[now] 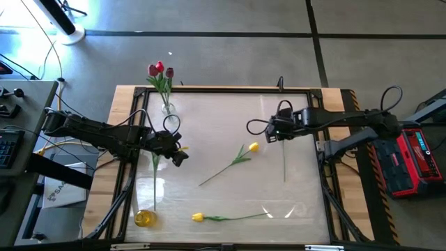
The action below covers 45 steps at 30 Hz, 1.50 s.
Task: Sort flowers into vase by color
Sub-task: Put the right white flower into the yellow vase
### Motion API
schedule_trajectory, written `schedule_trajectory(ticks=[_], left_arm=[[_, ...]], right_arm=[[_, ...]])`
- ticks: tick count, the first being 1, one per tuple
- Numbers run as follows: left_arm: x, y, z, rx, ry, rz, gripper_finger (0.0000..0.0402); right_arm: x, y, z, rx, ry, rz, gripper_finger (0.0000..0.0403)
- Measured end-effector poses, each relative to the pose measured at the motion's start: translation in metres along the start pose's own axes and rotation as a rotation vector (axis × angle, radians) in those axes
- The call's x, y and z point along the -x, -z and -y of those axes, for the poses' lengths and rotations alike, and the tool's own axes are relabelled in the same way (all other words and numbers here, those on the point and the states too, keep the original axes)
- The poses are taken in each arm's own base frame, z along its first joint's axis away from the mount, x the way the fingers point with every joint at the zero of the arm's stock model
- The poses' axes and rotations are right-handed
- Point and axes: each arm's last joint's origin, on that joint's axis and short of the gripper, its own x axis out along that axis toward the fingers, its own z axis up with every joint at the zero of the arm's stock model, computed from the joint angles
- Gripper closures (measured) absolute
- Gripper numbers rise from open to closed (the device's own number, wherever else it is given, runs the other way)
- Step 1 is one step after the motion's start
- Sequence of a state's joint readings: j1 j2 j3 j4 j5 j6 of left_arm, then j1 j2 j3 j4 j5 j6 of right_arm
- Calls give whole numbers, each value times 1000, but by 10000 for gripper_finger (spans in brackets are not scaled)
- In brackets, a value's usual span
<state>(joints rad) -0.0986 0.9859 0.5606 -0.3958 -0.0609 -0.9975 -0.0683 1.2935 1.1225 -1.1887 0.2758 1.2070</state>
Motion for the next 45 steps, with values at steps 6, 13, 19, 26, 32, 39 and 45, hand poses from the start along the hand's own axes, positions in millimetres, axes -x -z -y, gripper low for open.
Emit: schedule_trajectory(ticks=[6,13,19,26,32,39,45], left_arm=[[0,-3,-2,32,-22,39,342],[0,-2,-1,49,-17,33,342],[1,2,1,32,-20,37,342],[12,3,4,19,3,114,342],[21,-3,1,-4,7,165,342],[25,-14,-7,-87,-10,204,342],[28,-21,-6,-122,42,219,342]], right_arm=[[-27,-7,-12,45,75,-67,283],[-59,-12,-21,73,198,-118,199],[-90,-10,-10,84,266,-137,193],[-125,7,15,4,183,-271,210],[-139,17,27,-37,203,-267,210],[-145,22,30,-45,168,-275,243],[-146,21,28,-46,150,-274,354]])
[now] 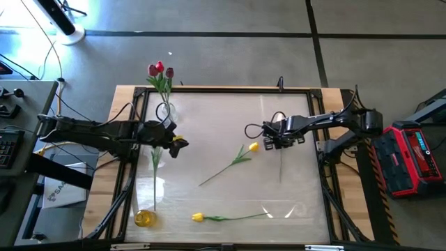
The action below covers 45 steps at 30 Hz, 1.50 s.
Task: Sort flowers into vase by color
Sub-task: Put the right white flower into the yellow vase
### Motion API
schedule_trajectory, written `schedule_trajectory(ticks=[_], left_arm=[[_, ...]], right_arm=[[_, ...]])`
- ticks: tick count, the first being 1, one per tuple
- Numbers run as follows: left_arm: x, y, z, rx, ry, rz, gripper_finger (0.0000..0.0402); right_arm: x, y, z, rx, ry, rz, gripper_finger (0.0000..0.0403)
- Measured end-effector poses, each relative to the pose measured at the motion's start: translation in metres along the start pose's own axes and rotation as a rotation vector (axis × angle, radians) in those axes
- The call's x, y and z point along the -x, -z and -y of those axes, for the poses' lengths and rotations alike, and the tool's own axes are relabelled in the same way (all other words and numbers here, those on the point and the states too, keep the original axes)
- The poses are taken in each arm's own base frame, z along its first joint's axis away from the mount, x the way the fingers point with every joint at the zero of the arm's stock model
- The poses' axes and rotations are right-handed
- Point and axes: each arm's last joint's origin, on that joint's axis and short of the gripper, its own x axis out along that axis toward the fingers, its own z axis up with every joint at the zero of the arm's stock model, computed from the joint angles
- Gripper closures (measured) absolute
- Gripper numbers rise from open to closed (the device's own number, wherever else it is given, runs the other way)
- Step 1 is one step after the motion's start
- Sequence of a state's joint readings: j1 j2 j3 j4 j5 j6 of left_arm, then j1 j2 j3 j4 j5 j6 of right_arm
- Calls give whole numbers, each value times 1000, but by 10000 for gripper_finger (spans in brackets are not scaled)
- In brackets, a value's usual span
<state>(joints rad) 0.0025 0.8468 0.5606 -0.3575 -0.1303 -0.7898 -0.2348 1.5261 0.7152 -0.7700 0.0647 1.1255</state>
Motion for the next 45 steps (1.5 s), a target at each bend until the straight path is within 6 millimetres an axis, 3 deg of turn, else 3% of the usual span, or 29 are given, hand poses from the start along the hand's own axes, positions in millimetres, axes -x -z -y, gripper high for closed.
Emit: schedule_trajectory(ticks=[3,7,11,16,24,35,40,45], left_arm=[[0,-3,0,10,10,24,342],[0,-4,-1,12,8,20,342],[0,-4,2,13,55,8,342],[1,-12,10,-53,160,78,342],[6,-29,20,-94,172,324,332],[20,-47,36,-267,288,592,244],[28,-55,40,-326,319,714,213],[38,-67,50,-369,355,799,208]], right_arm=[[0,0,-1,3,-8,5,394],[1,-1,-2,4,-22,13,387],[13,-1,-12,25,-59,49,400],[51,-3,-33,54,-186,187,401],[117,-6,-60,178,-335,417,402],[213,-6,-97,505,-603,873,403],[241,-5,-107,673,-765,1066,403],[254,-3,-114,842,-919,1162,403]])
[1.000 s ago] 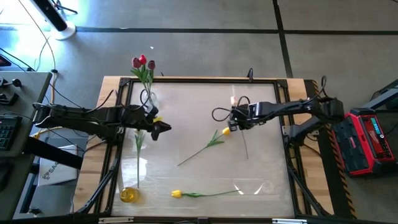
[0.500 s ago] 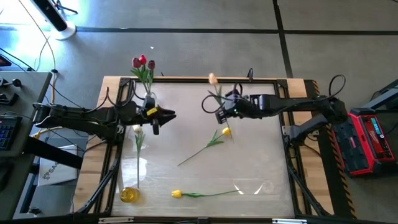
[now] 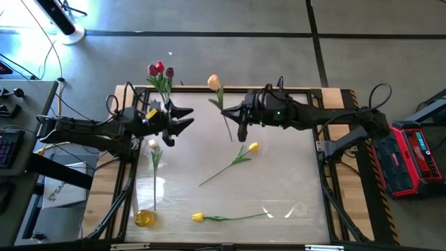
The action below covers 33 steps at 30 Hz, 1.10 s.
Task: Sort flowers into vase by color
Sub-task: Put the right white flower into the yellow vase
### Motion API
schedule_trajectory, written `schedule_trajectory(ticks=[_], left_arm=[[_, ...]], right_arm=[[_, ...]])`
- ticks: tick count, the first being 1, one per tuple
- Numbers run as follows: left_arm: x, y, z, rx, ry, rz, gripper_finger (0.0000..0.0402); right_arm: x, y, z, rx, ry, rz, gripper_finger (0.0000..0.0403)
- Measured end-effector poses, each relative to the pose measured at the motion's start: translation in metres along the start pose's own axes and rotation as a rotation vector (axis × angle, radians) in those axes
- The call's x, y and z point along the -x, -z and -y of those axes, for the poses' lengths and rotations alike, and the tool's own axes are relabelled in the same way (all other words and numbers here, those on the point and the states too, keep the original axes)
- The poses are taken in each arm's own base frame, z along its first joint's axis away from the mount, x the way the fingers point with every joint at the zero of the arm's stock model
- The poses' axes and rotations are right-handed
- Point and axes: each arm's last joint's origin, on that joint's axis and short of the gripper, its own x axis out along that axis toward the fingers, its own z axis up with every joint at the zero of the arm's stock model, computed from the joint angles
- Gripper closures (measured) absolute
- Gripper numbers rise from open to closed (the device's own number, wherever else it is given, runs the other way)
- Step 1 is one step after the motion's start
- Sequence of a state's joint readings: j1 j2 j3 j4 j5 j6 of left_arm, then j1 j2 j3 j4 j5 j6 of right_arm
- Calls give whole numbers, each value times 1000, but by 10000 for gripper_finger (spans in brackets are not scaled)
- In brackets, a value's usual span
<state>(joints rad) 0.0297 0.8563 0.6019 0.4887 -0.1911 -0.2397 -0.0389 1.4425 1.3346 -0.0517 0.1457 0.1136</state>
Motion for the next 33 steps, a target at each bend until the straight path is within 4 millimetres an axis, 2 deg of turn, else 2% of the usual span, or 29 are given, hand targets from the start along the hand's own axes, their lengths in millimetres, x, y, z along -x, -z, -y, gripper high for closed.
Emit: schedule_trajectory(ticks=[5,12,22,28,33], left_arm=[[-17,-19,7,-92,-1,-11,208],[-50,-37,15,-168,21,-63,208],[-80,-36,15,-158,106,-119,214],[-91,-44,16,-144,98,-124,251],[-94,-43,12,-156,91,-197,309]], right_arm=[[-10,5,-5,112,-66,3,403],[-15,5,-6,119,-78,35,403],[-14,-4,-7,107,-74,131,403],[-14,-3,-7,99,-84,123,403],[-14,-3,-7,75,-88,122,403]])
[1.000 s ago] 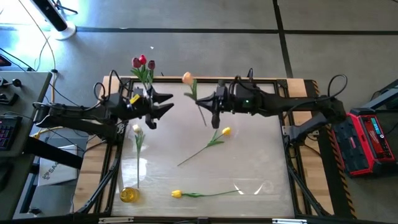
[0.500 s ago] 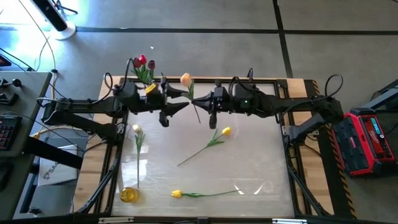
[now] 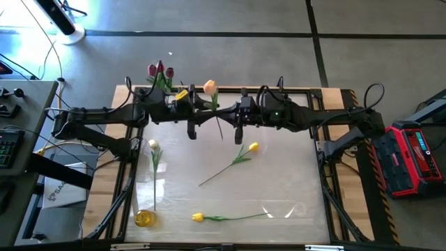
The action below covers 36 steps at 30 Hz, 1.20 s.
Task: Sort flowers into vase by color
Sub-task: Put the right white flower into the yellow vase
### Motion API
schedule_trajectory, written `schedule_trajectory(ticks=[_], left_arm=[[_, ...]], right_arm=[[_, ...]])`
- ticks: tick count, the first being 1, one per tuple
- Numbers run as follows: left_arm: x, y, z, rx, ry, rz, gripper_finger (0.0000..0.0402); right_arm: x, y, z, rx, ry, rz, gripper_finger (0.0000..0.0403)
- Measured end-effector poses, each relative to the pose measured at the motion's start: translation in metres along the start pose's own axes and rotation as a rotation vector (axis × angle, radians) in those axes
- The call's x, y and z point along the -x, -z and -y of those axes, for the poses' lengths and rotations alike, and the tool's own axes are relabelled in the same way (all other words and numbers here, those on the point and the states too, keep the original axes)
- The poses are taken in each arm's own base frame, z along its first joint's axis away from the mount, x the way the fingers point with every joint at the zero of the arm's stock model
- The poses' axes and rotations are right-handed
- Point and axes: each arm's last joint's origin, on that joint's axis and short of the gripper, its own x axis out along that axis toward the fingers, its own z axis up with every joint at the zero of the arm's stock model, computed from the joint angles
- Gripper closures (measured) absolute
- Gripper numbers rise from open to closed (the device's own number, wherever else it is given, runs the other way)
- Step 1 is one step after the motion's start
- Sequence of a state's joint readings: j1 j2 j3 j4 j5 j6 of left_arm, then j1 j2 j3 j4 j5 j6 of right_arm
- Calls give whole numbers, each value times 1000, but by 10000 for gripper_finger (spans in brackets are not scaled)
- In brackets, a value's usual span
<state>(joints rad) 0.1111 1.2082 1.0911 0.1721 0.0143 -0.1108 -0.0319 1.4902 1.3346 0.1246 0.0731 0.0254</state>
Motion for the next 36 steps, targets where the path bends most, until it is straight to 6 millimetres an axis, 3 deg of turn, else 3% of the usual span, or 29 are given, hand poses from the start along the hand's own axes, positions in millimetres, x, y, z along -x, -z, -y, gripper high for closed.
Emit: schedule_trajectory(ticks=[5,11,21,28,32,36], left_arm=[[2,-4,0,-17,0,-7,388],[7,-1,-1,-14,-44,-55,394],[40,-14,-1,-31,-127,-94,398],[75,-22,-1,-2,-252,-125,398],[90,-26,2,-7,-288,-124,399],[98,-29,5,-9,-313,-109,399]], right_arm=[[0,1,0,-56,-1,-11,388],[14,-9,2,-56,6,-14,323],[96,-38,17,-119,86,-148,226],[164,-59,19,-157,105,-106,204],[182,-67,19,-148,115,-52,203],[183,-67,19,-147,115,-51,203]])
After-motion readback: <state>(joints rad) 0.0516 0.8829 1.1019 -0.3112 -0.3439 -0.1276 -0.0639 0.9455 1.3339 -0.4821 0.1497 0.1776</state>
